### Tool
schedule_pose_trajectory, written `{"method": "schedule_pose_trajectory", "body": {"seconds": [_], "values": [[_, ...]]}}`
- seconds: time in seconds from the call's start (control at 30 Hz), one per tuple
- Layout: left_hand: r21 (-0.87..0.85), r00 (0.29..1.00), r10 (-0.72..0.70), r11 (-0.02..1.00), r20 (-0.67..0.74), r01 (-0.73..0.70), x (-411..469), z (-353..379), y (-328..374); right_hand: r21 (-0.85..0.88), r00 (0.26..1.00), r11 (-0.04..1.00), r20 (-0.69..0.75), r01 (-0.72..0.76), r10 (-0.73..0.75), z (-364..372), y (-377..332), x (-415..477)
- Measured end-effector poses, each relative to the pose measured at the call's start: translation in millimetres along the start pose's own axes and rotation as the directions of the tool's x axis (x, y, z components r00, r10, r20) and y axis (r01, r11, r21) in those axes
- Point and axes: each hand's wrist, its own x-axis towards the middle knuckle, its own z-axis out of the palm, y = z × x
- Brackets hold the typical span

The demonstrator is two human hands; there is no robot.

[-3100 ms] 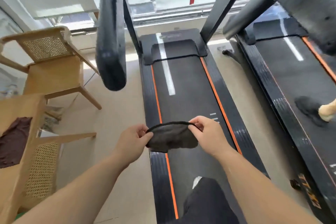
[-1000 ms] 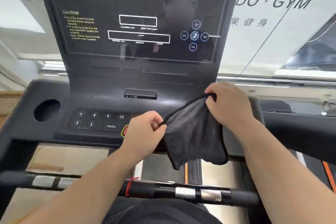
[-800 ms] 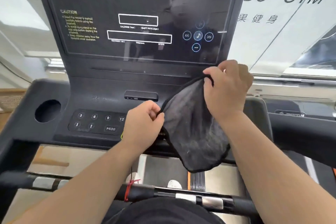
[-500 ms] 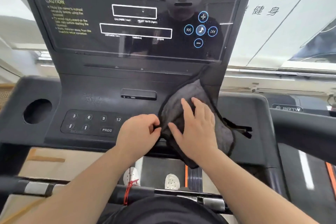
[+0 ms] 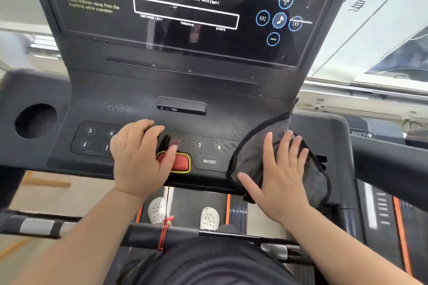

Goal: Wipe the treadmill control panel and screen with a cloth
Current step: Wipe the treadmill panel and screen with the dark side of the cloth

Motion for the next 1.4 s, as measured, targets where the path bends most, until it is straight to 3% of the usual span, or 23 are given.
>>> {"method": "schedule_pose_trajectory", "body": {"seconds": [0.2, 0.43, 0.6, 0.8, 0.93, 1.07, 1.27, 1.33, 1.4], "values": [[0.009, 1.000, -0.013, 1.000, -0.023, 0.013, -1.8, 2.0, -0.3, -0.063, 0.999, 0.998, -0.037, -0.005, 0.003, -11.4, -31.7, 48.3], [0.009, 0.999, -0.016, 1.000, -0.034, 0.017, -2.1, 5.7, -2.2, -0.144, 0.941, 0.930, 0.086, 0.337, -0.328, -11.2, -26.7, 27.6], [0.017, 1.000, 0.005, 1.000, -0.022, -0.005, -1.6, 7.0, -4.6, -0.180, 0.971, 0.955, 0.094, 0.236, -0.222, -4.7, 10.1, -6.1], [0.019, 1.000, 0.005, 1.000, -0.012, -0.005, -1.4, 6.8, -3.9, -0.151, 0.994, 0.984, 0.055, 0.100, -0.093, -17.7, -12.8, 40.1], [0.014, 1.000, 0.003, 1.000, -0.005, -0.003, -1.6, 5.0, -2.8, -0.173, 0.982, 0.966, 0.012, 0.190, -0.191, -22.7, -37.5, 67.6], [0.017, 1.000, -0.005, 1.000, 0.010, 0.005, -0.8, 4.4, -1.6, -0.186, 0.907, 0.888, 0.063, 0.421, -0.417, -22.6, -46.5, 70.7], [0.015, 1.000, -0.009, 1.000, 0.003, 0.009, -0.3, 4.5, -2.1, -0.182, 0.704, 0.680, 0.144, 0.710, -0.696, -17.3, -19.8, 42.6], [0.011, 1.000, 0.005, 1.000, -0.017, -0.005, -1.1, 5.4, -3.4, -0.146, 0.749, 0.737, 0.061, 0.660, -0.659, -17.9, -11.3, 24.3], [0.014, 0.999, 0.013, 1.000, -0.029, -0.013, -1.4, 6.7, -4.6, -0.043, 0.880, 0.880, -0.014, 0.473, -0.474, -19.9, -15.2, 8.5]]}}
